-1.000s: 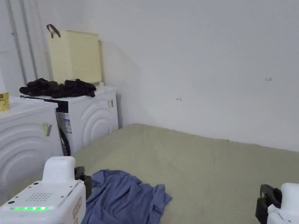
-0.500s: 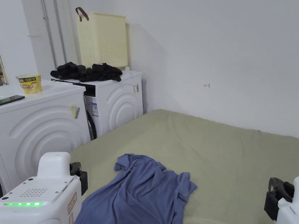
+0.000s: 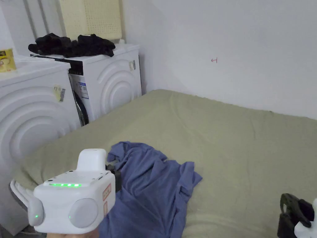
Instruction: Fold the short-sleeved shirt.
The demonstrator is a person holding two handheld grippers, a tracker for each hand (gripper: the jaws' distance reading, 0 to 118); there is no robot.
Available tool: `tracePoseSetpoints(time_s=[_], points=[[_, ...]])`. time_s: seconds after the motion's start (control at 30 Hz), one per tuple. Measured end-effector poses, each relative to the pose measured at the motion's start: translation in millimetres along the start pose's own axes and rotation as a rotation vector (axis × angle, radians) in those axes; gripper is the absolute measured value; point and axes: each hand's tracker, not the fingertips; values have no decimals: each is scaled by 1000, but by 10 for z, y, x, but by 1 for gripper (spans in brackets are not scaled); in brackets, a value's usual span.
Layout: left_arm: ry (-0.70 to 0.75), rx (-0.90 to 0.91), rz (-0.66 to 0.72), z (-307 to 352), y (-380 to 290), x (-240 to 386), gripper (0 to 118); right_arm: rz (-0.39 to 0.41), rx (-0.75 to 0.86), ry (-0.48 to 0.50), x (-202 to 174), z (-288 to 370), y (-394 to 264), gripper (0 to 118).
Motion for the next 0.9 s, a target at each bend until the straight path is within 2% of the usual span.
tracePoseSetpoints(time_s=[0.1,0.13,0.17,0.2,0.23,0.27,0.3,0.43,0.6,0.7,0.73,0.77,0.8,0.83,0.87,0.9], points=[[-18,-129,-33,-614,-109,102,0,-7,-36,2,-11,-95,-136,0],[-25,-177,-46,-792,-152,154,7,-13,-50,3,-11,-126,-182,0],[-30,-234,-61,-980,-194,187,20,-15,-65,6,-12,-166,-236,0],[-43,-288,-65,-1143,-226,208,42,-16,-79,5,-11,-201,-280,0],[-64,-345,-72,-1308,-263,223,86,-16,-91,6,-6,-235,-326,0],[-86,-402,-69,-1482,-312,219,110,-16,-107,10,3,-273,-373,0],[-93,-465,-69,-1629,-356,222,118,-14,-123,11,9,-309,-420,0],[-88,-618,-87,-1994,-478,307,117,-27,-176,10,51,-432,-597,0],[42,-665,-158,-2478,-711,275,117,-50,-229,9,78,-511,-742,0],[1,-646,-124,-2270,-729,296,116,-54,-242,13,83,-496,-761,0],[-6,-643,-129,-2224,-690,304,110,-53,-243,12,86,-478,-763,0],[-35,-636,-110,-2164,-657,304,100,-55,-243,12,91,-463,-759,0],[-35,-621,-119,-2209,-620,288,84,-60,-245,11,99,-447,-752,0],[-41,-580,-151,-2163,-570,308,36,-70,-243,15,112,-408,-748,0],[-33,-539,-168,-2119,-524,316,0,-77,-239,19,123,-361,-748,0],[-60,-501,-134,-2129,-506,318,0,-78,-239,16,129,-323,-746,0]])
